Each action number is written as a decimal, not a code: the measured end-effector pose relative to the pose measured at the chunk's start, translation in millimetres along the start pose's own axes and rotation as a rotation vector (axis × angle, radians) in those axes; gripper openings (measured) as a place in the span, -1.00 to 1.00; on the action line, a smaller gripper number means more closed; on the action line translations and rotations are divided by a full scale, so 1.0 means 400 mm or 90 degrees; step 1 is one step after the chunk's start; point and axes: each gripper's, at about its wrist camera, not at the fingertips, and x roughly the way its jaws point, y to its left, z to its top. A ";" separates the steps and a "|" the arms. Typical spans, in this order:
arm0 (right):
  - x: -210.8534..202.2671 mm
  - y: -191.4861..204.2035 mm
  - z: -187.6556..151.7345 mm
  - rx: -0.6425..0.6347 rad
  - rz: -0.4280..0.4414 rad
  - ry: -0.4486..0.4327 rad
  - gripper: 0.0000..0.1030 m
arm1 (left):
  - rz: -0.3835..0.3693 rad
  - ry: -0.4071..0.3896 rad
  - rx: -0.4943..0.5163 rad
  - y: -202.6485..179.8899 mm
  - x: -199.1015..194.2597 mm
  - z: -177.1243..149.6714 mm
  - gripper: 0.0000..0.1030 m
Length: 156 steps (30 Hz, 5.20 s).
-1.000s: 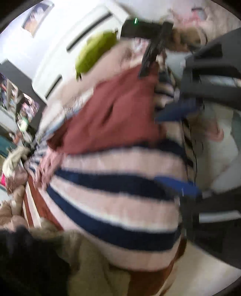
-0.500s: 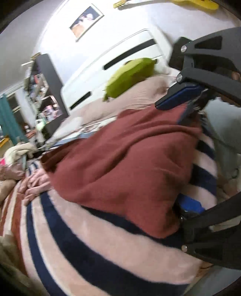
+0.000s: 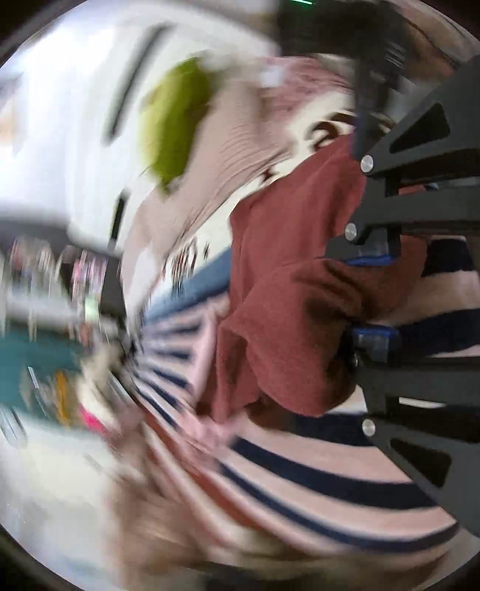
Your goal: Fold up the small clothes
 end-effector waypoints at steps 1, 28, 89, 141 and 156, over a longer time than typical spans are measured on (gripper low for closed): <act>-0.024 -0.010 0.007 0.004 -0.002 -0.017 -0.84 | -0.014 0.010 0.042 -0.036 0.014 0.017 -0.61; -0.053 -0.036 0.056 -0.078 -0.148 -0.024 -0.14 | -0.235 0.106 -0.052 -0.066 0.063 -0.055 0.18; -0.018 -0.182 0.121 -0.089 -0.199 0.136 -0.32 | -0.355 0.201 -0.070 -0.014 0.184 -0.119 0.01; 0.276 -0.342 0.536 -0.216 0.024 0.260 0.67 | -0.463 0.303 0.042 0.072 0.613 0.228 -0.56; 0.396 -0.191 0.510 -0.495 0.153 0.431 0.75 | -0.522 0.291 0.037 0.122 0.616 0.252 -0.52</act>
